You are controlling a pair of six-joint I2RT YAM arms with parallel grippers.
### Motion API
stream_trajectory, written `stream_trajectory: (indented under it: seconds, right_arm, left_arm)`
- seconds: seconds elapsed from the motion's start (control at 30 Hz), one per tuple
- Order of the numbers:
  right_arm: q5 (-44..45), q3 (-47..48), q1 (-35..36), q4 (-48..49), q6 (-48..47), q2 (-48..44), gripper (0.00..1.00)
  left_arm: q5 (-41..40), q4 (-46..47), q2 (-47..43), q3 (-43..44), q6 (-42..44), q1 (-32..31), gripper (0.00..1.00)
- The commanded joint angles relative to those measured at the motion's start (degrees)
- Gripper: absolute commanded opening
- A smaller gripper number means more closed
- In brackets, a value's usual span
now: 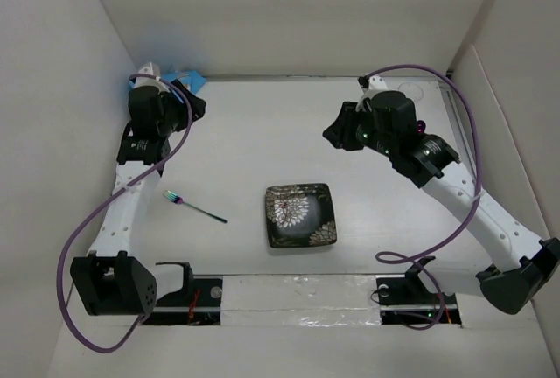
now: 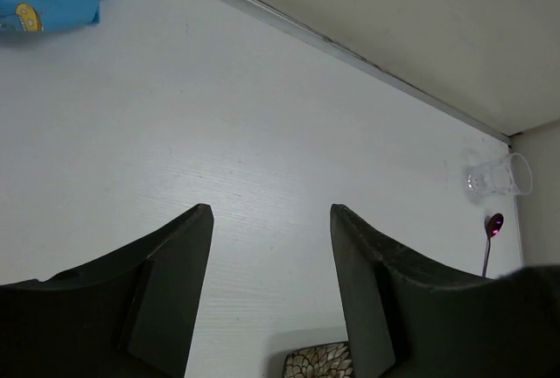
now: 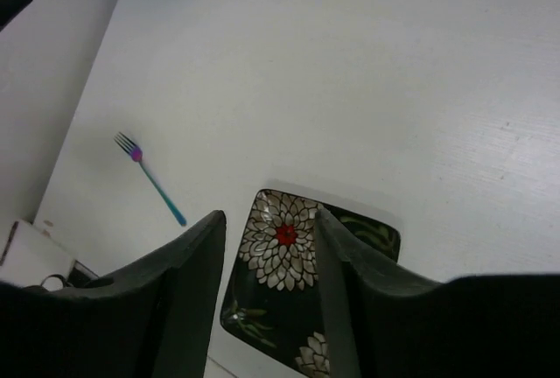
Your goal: Set the dinner table for one person
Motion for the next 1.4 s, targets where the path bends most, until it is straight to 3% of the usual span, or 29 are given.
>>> stream_trajectory:
  seconds: [0.0, 0.07, 0.1, 0.13, 0.17, 0.2, 0.23, 0.37, 0.43, 0.5, 0.6, 0.93, 1.2, 1.23, 1.27, 1.3, 1.37]
  right_arm:
    - [-3.45, 0.05, -1.53, 3.15, -0.67, -0.96, 0.31]
    - [-4.94, -0.22, -2.85, 2.54, -1.02, -0.96, 0.0]
    - [-5.65, -0.13, -2.85, 2.53, -1.02, -0.87, 0.0]
    - [-6.53, -0.13, -2.85, 2.27, -1.72, -0.78, 0.0]
    - [-7.06, -0.13, -3.38, 2.01, -2.07, -0.78, 0.0]
    - [-7.15, -0.13, -3.38, 1.83, -2.16, -0.96, 0.0]
    - [-7.15, -0.22, -3.38, 1.65, -2.42, -1.05, 0.0]
    - [-6.54, -0.83, -4.0, 2.0, -2.86, -1.84, 0.0]
    - [-6.36, -0.57, -4.0, 1.65, -3.3, -1.75, 0.0]
    - [-6.01, -0.66, -4.0, 1.56, -3.39, -1.75, 0.0]
    - [-6.88, -1.1, -4.52, 1.92, -3.48, -1.49, 0.0]
    - [-8.55, 1.89, -4.52, 0.95, -4.27, 4.31, 0.0]
    - [-9.61, 3.47, -2.95, 0.86, -4.18, 7.3, 0.0]
    - [-9.7, 3.56, -2.94, 0.95, -4.1, 7.65, 0.0]
    - [-9.61, 3.82, -2.94, 0.95, -4.01, 7.92, 0.0]
    - [-9.52, 4.0, -2.33, 0.86, -4.09, 8.09, 0.0]
    - [-9.44, 4.26, -2.33, 0.86, -4.09, 8.53, 0.0]
  left_arm:
    - [-2.81, 2.28, 1.27, 0.94, -1.1, 0.18, 0.53]
    - [-7.1, 1.14, 4.67, 3.39, -1.45, 0.18, 0.48]
    - [-7.12, 1.14, 4.7, 3.41, -1.37, 0.18, 0.44]
    - [-9.3, 0.96, 5.75, 4.8, -1.54, 0.18, 0.33]
    - [-12.97, 0.61, 8.37, 5.86, -1.63, 0.18, 0.08]
    - [-15.01, -1.04, 9.78, 7.09, -1.72, 0.18, 0.0]
    - [-18.16, -2.19, 11.54, 10.41, -1.63, 0.7, 0.0]
    - [-18.02, -4.84, 22.42, 16.85, -1.54, 4.65, 0.0]
    - [-16.8, -4.58, 25.69, 19.74, -1.63, 7.82, 0.12]
    - [-16.35, -5.01, 30.96, 21.85, -1.98, 10.1, 0.35]
    - [-16.35, -5.89, 38.08, 26.42, -0.93, 10.73, 0.53]
    - [-19.69, -8.35, 58.3, 46.18, 0.21, 11.26, 0.56]
    - [-19.87, -9.06, 68.24, 55.17, 0.13, 11.78, 0.45]
    - [-18.73, -8.8, 68.77, 55.44, -0.05, 11.78, 0.38]
    - [-18.46, -8.62, 68.77, 55.44, 0.04, 11.78, 0.13]
    - [-17.85, -8.71, 68.69, 55.44, 0.13, 11.78, 0.02]
    - [-15.13, -8.19, 66.59, 54.92, 0.13, 11.26, 0.0]
